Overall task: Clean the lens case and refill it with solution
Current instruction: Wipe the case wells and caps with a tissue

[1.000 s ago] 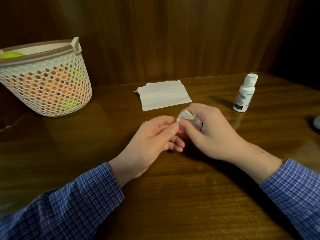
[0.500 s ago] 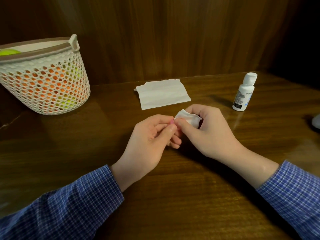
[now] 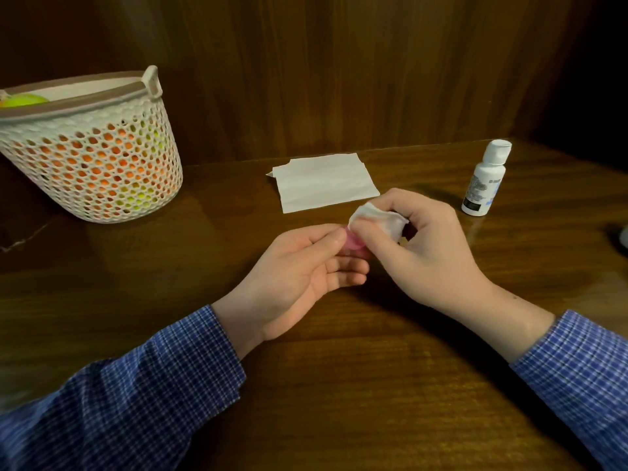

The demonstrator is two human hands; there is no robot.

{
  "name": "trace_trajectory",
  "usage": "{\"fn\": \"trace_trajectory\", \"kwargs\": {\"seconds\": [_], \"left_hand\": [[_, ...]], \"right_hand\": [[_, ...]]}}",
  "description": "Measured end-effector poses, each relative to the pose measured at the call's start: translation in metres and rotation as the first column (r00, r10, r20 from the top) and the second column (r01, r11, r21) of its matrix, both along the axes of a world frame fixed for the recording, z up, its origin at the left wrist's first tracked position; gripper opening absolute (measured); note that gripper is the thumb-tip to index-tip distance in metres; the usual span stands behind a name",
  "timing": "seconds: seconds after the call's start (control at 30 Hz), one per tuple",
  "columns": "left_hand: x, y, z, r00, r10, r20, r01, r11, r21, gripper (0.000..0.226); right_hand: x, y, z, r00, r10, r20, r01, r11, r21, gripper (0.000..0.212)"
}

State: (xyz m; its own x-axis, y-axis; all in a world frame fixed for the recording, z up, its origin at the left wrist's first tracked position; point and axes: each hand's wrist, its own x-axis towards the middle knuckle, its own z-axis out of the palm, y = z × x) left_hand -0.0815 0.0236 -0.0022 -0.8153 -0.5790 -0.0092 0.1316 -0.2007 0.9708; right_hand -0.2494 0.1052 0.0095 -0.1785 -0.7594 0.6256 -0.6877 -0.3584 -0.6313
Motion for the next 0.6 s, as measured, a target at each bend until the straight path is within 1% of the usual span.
{"fn": "trace_trajectory", "kwargs": {"seconds": [0.07, 0.1, 0.17, 0.23, 0.3, 0.47, 0.6], "left_hand": [[0.000, -0.001, 0.000, 0.999, -0.019, -0.032, 0.021, 0.998, 0.062, 0.034], [-0.001, -0.001, 0.000, 0.999, -0.022, -0.049, 0.026, 0.996, 0.087, 0.035], [-0.001, -0.002, -0.001, 0.997, -0.015, -0.077, 0.023, 0.995, 0.095, 0.036], [-0.001, -0.002, -0.002, 0.997, 0.012, -0.070, -0.008, 0.998, 0.055, 0.038], [0.000, -0.002, -0.004, 0.997, 0.060, -0.042, -0.060, 0.998, 0.004, 0.039], [0.001, 0.000, -0.007, 0.978, 0.208, 0.015, -0.204, 0.970, -0.129, 0.029], [0.001, 0.003, -0.005, 0.971, 0.233, 0.048, -0.218, 0.953, -0.210, 0.029]], "right_hand": [[-0.003, 0.000, 0.002, 0.992, 0.024, 0.125, -0.024, 1.000, -0.005, 0.006], [-0.004, 0.001, 0.003, 0.990, 0.031, 0.140, -0.029, 0.999, -0.019, 0.006], [-0.005, 0.001, 0.004, 0.998, 0.038, 0.058, -0.036, 0.998, -0.047, 0.008], [-0.005, 0.001, 0.002, 0.998, 0.053, -0.047, -0.054, 0.998, -0.037, 0.010], [-0.004, 0.000, 0.001, 0.995, 0.079, -0.059, -0.077, 0.997, 0.032, 0.013], [-0.013, 0.001, 0.010, 0.983, 0.181, 0.040, -0.185, 0.945, 0.269, 0.017], [-0.022, 0.001, 0.021, 0.955, 0.282, 0.086, -0.293, 0.874, 0.387, 0.014]]}}
